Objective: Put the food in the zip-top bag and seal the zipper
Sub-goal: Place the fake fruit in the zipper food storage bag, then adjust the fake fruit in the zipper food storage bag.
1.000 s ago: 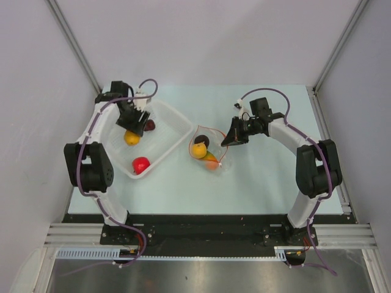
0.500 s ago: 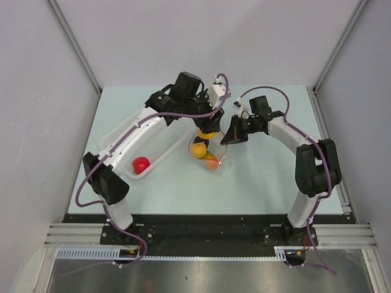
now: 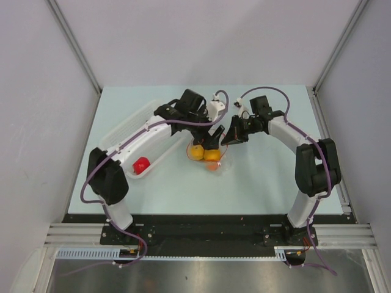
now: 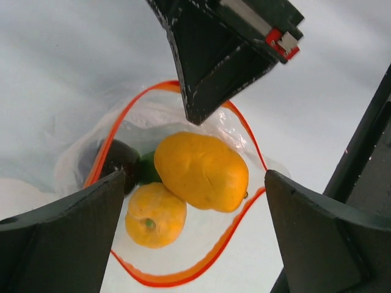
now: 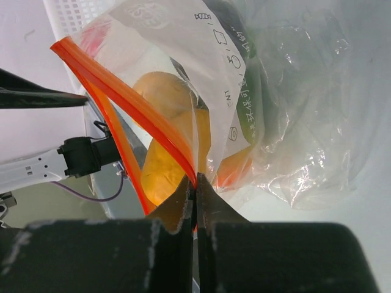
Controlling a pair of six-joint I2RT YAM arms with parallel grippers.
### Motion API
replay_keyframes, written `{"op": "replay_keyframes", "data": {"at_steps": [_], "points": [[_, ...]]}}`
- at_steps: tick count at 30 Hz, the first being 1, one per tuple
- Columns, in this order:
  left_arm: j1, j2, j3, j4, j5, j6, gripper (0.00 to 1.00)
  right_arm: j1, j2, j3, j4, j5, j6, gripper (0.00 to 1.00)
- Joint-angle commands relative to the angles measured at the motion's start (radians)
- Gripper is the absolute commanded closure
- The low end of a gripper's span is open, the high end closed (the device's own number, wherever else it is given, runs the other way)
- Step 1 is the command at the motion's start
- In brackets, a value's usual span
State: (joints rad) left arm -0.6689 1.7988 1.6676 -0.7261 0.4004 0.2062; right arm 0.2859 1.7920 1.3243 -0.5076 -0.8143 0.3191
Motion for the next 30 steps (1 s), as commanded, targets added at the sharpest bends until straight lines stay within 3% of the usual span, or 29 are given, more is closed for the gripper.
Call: {"op": "replay_keyframes", "data": {"at_steps": [1, 5, 8, 11, 15, 17, 21, 25, 29, 30], "points": [[0.089, -0.196, -0.071, 0.018, 0.014, -0.028, 0.01, -0.008, 0.000, 0.035, -0.002, -0.029, -0.008, 1.00], [0.276, -0.292, -0.178, -0.054, 0.051, 0.005, 0.03, -0.014, -0.011, 0.026, -0.003, -0.028, -0.014, 1.00], [0.480, -0.329, -0.242, -0.113, 0.072, 0.050, 0.04, -0.016, -0.010, 0.023, -0.003, -0.029, -0.017, 1.00], [0.532, -0.368, -0.285, -0.130, 0.123, 0.059, 0.04, -0.011, -0.003, 0.026, 0.000, -0.034, -0.011, 1.00], [0.488, -0.430, -0.377, 0.002, 0.190, -0.036, 0.02, -0.002, 0.000, 0.033, 0.000, -0.032, -0.008, 1.00], [0.413, -0.427, -0.426, 0.031, 0.181, -0.088, 0.04, -0.001, -0.005, 0.033, 0.000, -0.028, -0.006, 1.00], [0.278, -0.374, -0.517, 0.137, 0.170, -0.149, 0.11, 0.001, -0.008, 0.039, -0.006, -0.022, -0.014, 1.00], [0.201, -0.291, -0.513, 0.195, 0.152, -0.174, 0.15, 0.001, -0.009, 0.056, -0.028, -0.023, -0.034, 1.00], [0.167, -0.202, -0.439, 0.162, 0.155, -0.150, 0.33, -0.001, -0.016, 0.055, -0.039, -0.026, -0.048, 1.00], [0.166, -0.191, -0.428, 0.148, 0.159, -0.142, 0.44, -0.004, -0.017, 0.055, -0.046, -0.028, -0.051, 1.00]]}}
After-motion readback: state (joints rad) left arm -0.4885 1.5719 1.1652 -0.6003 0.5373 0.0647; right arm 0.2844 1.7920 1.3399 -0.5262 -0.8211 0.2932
